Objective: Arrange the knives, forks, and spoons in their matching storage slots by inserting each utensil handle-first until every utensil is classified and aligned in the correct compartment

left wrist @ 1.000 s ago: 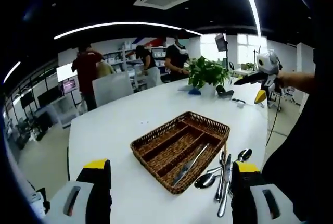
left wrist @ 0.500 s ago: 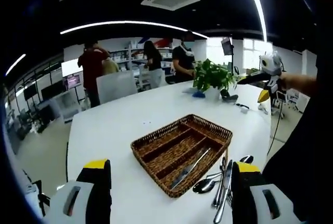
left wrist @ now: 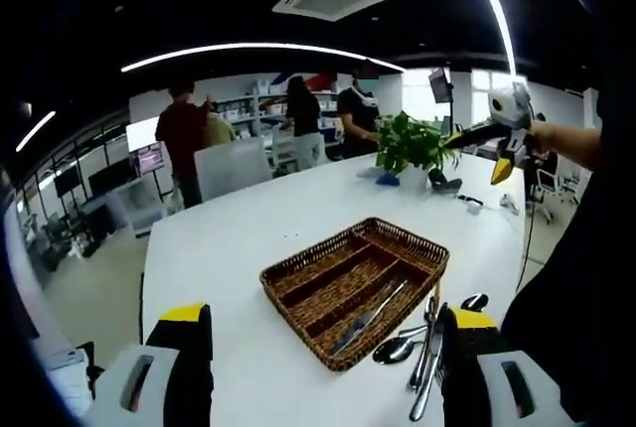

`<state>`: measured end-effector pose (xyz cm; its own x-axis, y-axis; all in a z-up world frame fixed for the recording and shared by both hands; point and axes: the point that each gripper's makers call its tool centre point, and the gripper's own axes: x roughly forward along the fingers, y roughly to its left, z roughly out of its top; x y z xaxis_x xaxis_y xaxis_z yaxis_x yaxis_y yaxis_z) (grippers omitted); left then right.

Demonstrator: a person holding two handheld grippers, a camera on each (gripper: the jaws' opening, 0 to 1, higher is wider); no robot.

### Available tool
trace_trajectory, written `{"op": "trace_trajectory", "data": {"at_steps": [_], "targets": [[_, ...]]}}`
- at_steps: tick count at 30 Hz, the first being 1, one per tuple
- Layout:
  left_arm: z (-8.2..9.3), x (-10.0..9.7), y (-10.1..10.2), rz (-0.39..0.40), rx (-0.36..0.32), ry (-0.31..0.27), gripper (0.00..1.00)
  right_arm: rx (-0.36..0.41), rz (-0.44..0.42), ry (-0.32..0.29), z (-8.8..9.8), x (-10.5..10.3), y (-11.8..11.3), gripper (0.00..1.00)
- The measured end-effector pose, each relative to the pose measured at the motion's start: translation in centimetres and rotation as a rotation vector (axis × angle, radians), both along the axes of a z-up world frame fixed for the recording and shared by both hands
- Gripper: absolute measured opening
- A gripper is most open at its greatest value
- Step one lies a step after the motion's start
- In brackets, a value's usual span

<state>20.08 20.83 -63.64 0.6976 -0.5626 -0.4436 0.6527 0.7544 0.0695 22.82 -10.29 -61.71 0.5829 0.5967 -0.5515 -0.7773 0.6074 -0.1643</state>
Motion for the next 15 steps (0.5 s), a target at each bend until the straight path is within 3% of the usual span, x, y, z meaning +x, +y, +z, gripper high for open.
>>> {"op": "trace_trajectory", "data": {"at_steps": [7,15], "targets": [[-0.3,-0.1,0.4,0.027,-0.006,-0.003,1.00,0.001,0.038,0.000,-0.4,0.2,1.2,0.99],[-1.6,-1.0,0.5,0.028,0.014,0.033,1.00,-0.016,0.104,0.028,-3.3,0.0,2.8,0.93]]}}
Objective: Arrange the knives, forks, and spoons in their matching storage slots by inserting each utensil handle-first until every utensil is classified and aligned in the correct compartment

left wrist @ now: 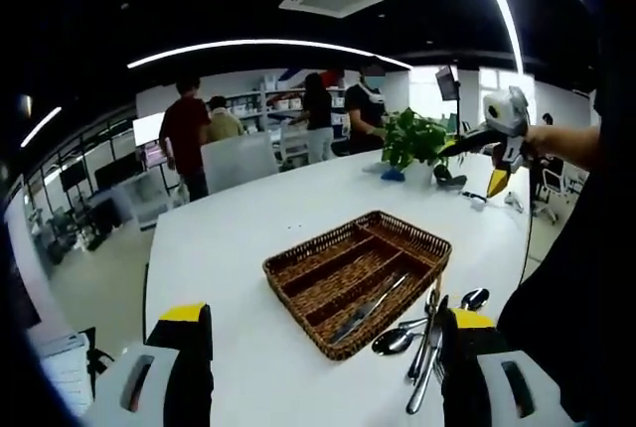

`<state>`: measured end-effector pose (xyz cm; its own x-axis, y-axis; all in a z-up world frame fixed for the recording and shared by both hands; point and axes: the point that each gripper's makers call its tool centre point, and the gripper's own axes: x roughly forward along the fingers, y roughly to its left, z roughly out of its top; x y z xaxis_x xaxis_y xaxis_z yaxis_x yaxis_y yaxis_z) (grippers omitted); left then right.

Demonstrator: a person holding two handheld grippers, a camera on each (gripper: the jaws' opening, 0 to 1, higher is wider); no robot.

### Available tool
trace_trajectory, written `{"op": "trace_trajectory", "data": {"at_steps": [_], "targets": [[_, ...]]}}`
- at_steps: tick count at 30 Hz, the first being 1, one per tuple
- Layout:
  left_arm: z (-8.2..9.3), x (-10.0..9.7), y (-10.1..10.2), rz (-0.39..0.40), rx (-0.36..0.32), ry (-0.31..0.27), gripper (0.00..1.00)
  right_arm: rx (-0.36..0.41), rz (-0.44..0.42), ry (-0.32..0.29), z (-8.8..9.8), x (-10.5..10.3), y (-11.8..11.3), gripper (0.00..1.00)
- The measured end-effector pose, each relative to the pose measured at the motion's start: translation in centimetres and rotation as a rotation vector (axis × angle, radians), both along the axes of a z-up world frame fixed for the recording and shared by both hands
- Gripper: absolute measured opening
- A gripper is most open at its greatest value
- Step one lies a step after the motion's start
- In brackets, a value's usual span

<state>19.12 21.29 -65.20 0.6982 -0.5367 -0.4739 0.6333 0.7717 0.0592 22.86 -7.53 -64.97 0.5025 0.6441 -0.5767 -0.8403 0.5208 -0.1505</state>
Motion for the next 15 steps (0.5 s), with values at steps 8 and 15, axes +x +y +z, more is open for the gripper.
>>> {"op": "trace_trajectory", "data": {"at_steps": [8,15], "targets": [[-0.8,-0.8,0.0,-0.022,0.029,0.022,1.00,-0.037,0.103,0.060,-4.0,-1.5,2.2,0.79],[-1.2,-0.9,1.1,0.001,0.030,0.030,1.00,-0.158,0.255,0.037,-8.3,-3.2,3.1,0.69]]}}
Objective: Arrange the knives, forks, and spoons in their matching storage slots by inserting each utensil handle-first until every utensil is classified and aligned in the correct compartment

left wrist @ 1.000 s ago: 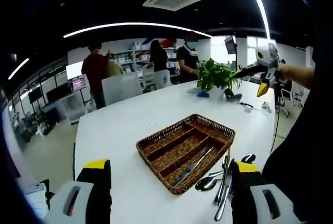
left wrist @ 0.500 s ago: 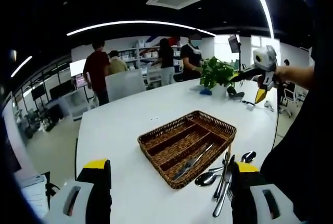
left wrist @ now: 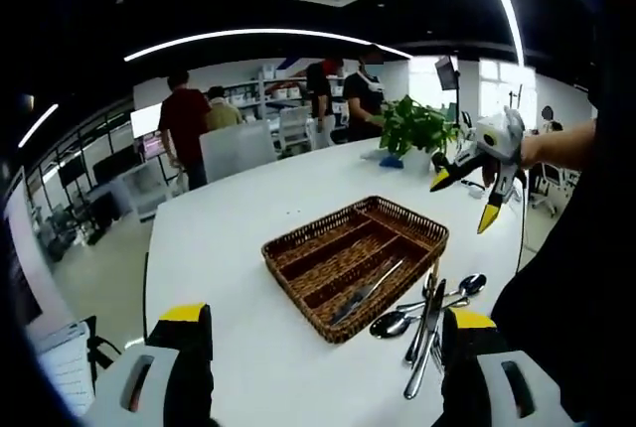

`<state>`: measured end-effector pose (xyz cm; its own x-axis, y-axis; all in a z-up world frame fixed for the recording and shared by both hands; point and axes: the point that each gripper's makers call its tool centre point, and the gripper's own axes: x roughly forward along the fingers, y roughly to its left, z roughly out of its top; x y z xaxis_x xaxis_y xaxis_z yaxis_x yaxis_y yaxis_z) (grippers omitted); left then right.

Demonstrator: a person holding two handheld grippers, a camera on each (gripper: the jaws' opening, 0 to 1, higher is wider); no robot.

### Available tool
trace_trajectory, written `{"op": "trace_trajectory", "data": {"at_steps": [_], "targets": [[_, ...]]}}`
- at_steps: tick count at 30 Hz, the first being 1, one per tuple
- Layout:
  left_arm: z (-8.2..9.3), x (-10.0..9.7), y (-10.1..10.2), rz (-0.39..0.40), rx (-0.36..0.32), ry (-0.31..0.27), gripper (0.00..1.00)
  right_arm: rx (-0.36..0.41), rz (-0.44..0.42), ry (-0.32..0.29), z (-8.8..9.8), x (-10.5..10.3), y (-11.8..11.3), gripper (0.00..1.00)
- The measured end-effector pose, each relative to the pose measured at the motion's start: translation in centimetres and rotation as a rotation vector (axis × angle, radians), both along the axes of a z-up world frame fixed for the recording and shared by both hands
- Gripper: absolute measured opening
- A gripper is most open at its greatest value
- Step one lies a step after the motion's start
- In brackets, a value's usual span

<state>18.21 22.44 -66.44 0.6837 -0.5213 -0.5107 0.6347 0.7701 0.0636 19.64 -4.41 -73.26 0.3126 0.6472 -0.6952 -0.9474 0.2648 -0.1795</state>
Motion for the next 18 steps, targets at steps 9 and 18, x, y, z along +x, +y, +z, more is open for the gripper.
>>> {"op": "trace_trajectory", "data": {"at_steps": [9,18], "targets": [[-0.1,-0.2,0.5,0.018,0.003,0.002,1.00,-0.125,0.146,-0.018,-4.2,-1.1,-0.2,0.56],[-0.3,-0.6,0.0,0.013,0.001,0.011,1.00,-0.180,0.228,-0.025,-6.2,-1.5,-0.3,0.42]]}}
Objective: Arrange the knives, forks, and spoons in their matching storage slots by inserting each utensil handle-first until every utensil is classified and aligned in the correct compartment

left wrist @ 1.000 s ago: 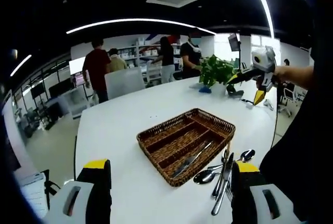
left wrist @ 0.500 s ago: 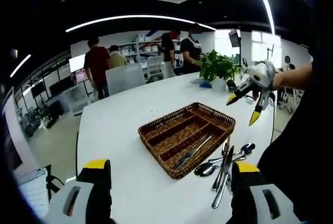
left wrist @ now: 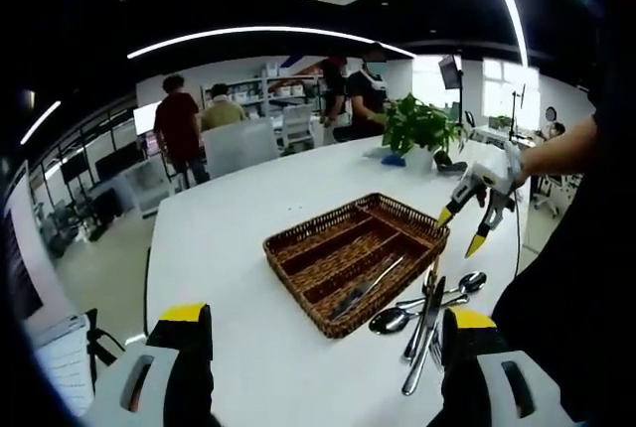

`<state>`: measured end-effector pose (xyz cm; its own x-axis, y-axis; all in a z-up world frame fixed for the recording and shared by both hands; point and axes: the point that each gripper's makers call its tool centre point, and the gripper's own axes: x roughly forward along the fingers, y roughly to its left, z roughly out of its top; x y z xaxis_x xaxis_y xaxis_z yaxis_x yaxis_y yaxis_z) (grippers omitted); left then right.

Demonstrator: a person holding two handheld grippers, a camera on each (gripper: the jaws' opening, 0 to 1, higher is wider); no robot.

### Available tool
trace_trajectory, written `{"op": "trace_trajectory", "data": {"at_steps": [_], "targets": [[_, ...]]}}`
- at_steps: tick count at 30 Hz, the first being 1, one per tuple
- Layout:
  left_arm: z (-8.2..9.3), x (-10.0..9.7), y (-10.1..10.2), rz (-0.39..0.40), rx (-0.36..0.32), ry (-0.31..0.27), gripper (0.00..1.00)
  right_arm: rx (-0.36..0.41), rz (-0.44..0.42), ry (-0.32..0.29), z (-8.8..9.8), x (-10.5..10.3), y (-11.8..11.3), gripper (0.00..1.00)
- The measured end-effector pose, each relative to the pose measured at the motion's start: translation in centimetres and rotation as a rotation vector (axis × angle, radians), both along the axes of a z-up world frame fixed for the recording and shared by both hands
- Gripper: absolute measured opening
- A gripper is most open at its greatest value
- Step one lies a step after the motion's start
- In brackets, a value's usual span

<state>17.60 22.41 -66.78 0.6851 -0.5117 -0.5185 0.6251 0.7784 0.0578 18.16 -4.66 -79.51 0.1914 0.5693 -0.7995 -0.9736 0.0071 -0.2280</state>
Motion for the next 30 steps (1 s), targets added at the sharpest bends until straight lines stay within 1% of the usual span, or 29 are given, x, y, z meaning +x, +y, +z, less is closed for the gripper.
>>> {"op": "trace_trajectory", "data": {"at_steps": [4,6,8,12,15,23,26,28,30], "targets": [[-0.1,-0.2,0.0,0.003,0.000,0.003,1.00,-0.090,0.113,-0.053,-1.5,-0.5,-0.2,0.35],[-0.2,-0.2,0.1,0.006,-0.001,0.004,1.00,-0.111,0.133,-0.056,-2.2,-0.6,-0.2,0.34],[-0.2,-0.3,0.0,0.009,-0.004,0.007,1.00,-0.114,0.156,-0.070,-2.6,-0.6,0.1,0.31],[-0.4,-0.6,-0.5,0.004,-0.007,0.013,1.00,-0.140,0.190,-0.072,-3.5,-0.5,0.4,0.28],[-0.5,-0.8,-0.5,0.005,-0.004,0.018,1.00,-0.186,0.219,-0.094,-4.5,0.0,0.2,0.25],[-0.9,-1.5,-0.4,0.009,-0.005,0.030,1.00,-0.196,0.237,-0.070,-5.2,0.5,0.8,0.19],[-1.0,-1.7,-0.2,0.016,-0.006,0.035,1.00,-0.192,0.235,-0.043,-5.6,0.7,1.0,0.13],[-1.1,-1.7,-0.1,0.021,-0.006,0.038,1.00,-0.190,0.237,-0.037,-5.6,0.8,1.2,0.09],[-1.1,-1.8,0.0,0.023,-0.004,0.041,1.00,-0.183,0.237,-0.023,-5.6,0.8,1.4,0.08]]}}
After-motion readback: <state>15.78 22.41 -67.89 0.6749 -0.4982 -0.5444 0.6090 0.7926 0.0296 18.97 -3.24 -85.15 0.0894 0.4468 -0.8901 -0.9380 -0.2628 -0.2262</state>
